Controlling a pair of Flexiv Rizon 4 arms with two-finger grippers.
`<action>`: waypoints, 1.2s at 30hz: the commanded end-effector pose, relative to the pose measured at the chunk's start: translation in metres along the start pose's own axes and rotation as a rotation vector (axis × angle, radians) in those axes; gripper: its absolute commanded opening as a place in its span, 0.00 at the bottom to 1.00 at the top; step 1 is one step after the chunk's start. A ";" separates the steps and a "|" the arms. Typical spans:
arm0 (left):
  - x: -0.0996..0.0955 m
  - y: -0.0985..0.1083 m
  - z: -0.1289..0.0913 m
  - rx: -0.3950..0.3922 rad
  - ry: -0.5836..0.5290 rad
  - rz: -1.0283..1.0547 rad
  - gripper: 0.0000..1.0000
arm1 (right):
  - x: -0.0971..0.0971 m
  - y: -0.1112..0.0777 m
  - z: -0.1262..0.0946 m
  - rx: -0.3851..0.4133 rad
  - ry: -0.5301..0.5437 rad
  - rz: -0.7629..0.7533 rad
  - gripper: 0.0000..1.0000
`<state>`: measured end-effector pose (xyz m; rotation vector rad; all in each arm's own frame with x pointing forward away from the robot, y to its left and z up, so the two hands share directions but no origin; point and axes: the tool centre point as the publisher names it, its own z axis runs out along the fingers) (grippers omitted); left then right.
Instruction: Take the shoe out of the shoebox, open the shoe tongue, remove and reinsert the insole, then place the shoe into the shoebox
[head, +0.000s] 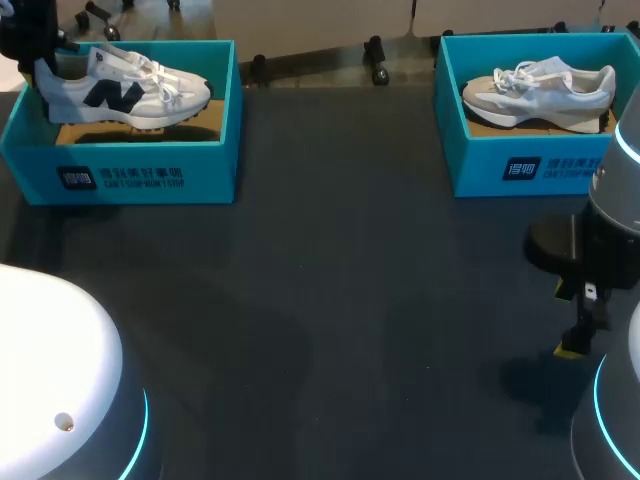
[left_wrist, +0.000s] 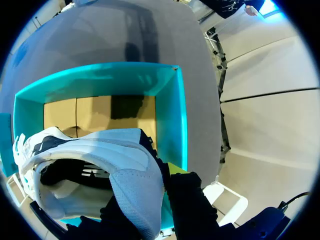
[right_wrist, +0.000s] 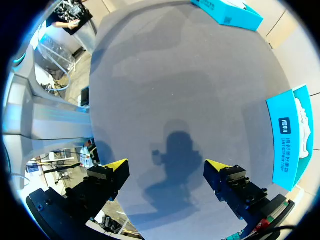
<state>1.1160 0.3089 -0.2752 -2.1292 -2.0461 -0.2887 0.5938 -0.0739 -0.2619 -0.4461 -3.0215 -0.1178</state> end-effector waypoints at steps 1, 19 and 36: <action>-0.002 -0.012 -0.001 -0.018 0.005 0.003 0.00 | 0.000 0.000 0.001 -0.001 -0.001 -0.001 1.00; 0.001 -0.044 0.012 -0.014 0.014 0.020 0.00 | 0.000 0.000 0.001 -0.001 -0.001 -0.001 1.00; -0.010 -0.047 0.040 0.023 0.012 -0.005 0.00 | 0.000 0.000 0.001 -0.001 -0.001 -0.001 1.00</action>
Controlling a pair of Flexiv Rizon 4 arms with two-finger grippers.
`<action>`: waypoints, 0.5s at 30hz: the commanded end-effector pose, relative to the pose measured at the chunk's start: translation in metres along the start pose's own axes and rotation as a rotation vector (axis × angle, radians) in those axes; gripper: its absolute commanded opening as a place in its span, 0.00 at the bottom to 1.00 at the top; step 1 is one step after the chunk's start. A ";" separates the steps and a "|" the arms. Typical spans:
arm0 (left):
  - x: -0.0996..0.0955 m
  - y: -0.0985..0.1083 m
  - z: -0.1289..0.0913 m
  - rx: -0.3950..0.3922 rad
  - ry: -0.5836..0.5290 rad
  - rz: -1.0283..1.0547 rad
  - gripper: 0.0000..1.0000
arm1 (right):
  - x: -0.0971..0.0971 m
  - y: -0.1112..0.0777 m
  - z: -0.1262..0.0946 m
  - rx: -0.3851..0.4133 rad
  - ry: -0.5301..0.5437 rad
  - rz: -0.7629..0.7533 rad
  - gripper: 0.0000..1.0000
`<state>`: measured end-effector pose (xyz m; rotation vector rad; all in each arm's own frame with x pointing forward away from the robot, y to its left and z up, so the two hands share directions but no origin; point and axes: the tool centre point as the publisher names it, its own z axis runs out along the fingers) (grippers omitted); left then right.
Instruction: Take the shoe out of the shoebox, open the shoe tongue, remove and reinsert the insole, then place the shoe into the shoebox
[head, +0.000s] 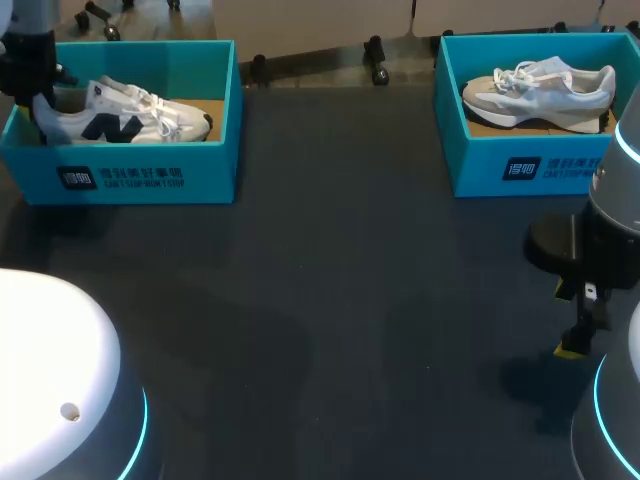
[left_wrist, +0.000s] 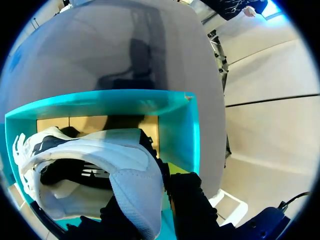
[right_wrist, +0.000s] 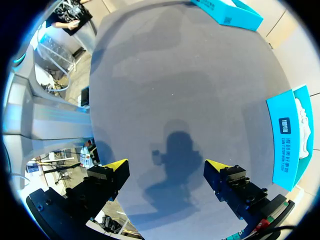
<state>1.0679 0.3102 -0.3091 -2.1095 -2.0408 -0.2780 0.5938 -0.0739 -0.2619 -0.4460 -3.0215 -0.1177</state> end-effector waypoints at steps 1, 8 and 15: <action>-0.002 0.002 0.010 0.007 0.005 -0.002 0.00 | 0.000 0.000 0.001 -0.001 -0.001 -0.001 1.00; -0.004 0.001 0.019 0.011 0.010 -0.006 0.00 | 0.000 0.000 0.001 -0.001 -0.001 -0.001 1.00; -0.003 -0.002 0.022 0.020 -0.002 0.001 0.00 | 0.000 0.000 0.001 -0.001 -0.001 -0.001 1.00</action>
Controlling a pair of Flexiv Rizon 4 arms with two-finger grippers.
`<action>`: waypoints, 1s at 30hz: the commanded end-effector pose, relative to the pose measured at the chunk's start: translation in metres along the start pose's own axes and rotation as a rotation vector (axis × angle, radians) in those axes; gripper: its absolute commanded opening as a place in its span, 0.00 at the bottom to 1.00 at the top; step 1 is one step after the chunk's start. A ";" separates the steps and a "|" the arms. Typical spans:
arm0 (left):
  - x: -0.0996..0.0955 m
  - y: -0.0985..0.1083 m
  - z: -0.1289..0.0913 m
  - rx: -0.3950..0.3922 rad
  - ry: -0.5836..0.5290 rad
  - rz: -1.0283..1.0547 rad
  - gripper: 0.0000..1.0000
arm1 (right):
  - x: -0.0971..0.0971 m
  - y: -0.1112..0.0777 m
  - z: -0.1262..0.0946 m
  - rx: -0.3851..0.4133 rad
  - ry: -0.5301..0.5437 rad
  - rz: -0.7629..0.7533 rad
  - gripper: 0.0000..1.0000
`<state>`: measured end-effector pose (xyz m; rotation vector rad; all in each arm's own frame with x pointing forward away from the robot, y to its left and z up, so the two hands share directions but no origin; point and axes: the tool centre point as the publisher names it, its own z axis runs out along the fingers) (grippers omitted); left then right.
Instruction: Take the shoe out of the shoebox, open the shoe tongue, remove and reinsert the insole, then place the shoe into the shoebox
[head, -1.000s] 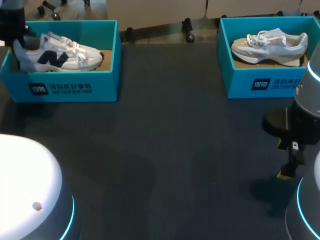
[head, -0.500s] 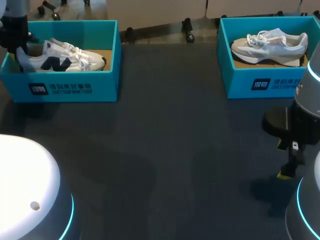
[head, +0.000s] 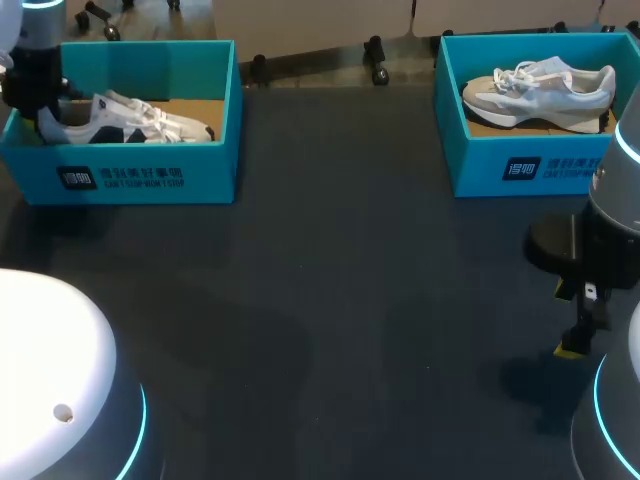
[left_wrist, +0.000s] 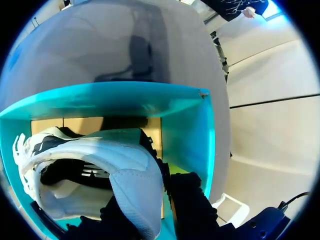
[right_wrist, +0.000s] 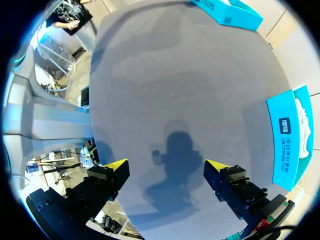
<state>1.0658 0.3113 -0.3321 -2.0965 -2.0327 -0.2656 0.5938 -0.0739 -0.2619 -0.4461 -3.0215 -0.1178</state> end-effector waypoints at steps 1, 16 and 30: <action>0.002 -0.001 0.000 0.004 -0.008 0.002 0.00 | 0.000 0.000 0.001 -0.001 -0.001 -0.001 1.00; -0.006 -0.002 0.023 0.028 -0.002 0.055 0.00 | 0.000 0.000 0.001 -0.001 -0.001 -0.001 1.00; -0.009 -0.005 0.033 0.039 -0.055 0.104 0.00 | 0.000 0.000 0.001 -0.001 -0.001 -0.001 1.00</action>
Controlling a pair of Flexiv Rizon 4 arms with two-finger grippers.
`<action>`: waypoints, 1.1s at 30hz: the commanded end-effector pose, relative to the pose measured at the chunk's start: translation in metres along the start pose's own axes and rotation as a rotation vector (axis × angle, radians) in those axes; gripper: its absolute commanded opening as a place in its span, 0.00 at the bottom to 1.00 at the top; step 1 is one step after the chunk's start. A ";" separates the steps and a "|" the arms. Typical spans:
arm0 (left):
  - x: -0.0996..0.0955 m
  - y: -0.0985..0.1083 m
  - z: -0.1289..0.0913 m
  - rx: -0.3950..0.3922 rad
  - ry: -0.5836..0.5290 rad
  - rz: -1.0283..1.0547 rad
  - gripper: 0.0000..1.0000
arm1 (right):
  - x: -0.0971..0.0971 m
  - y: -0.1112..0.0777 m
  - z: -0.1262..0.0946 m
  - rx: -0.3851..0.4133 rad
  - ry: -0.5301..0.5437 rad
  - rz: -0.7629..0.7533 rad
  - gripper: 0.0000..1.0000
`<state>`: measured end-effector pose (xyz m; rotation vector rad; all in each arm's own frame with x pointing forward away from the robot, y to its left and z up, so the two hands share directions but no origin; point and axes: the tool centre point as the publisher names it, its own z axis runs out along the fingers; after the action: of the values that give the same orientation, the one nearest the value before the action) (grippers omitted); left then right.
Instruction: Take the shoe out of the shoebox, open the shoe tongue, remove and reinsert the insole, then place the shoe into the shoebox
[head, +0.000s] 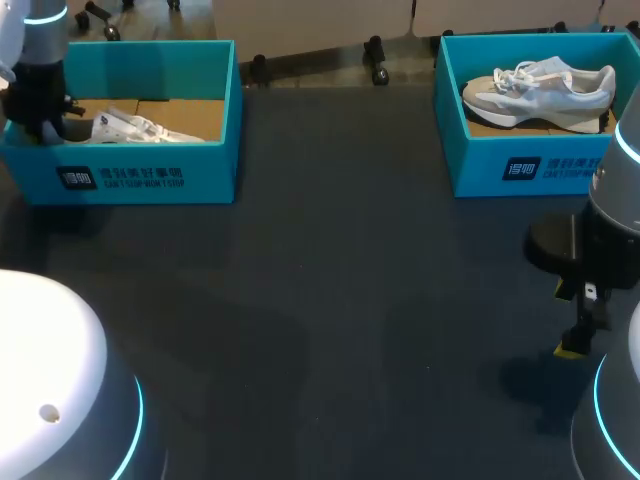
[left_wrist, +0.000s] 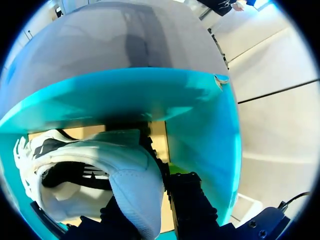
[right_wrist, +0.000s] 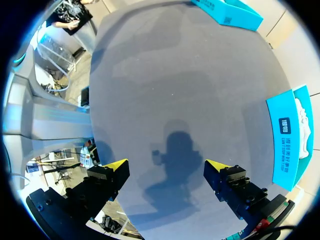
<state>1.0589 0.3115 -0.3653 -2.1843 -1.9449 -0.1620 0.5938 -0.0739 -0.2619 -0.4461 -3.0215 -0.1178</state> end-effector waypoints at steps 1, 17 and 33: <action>0.000 0.001 0.001 -0.001 -0.010 0.016 0.00 | 0.000 0.000 0.001 -0.001 -0.001 -0.001 1.00; -0.007 -0.002 -0.004 -0.002 -0.033 0.046 0.30 | 0.000 0.000 0.001 -0.001 -0.001 -0.001 1.00; -0.014 -0.004 -0.029 -0.033 -0.075 0.065 0.61 | 0.000 0.000 0.001 -0.001 -0.001 -0.001 1.00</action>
<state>1.0610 0.2902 -0.3477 -2.2941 -1.9174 -0.0949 0.5938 -0.0739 -0.2619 -0.4460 -3.0215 -0.1177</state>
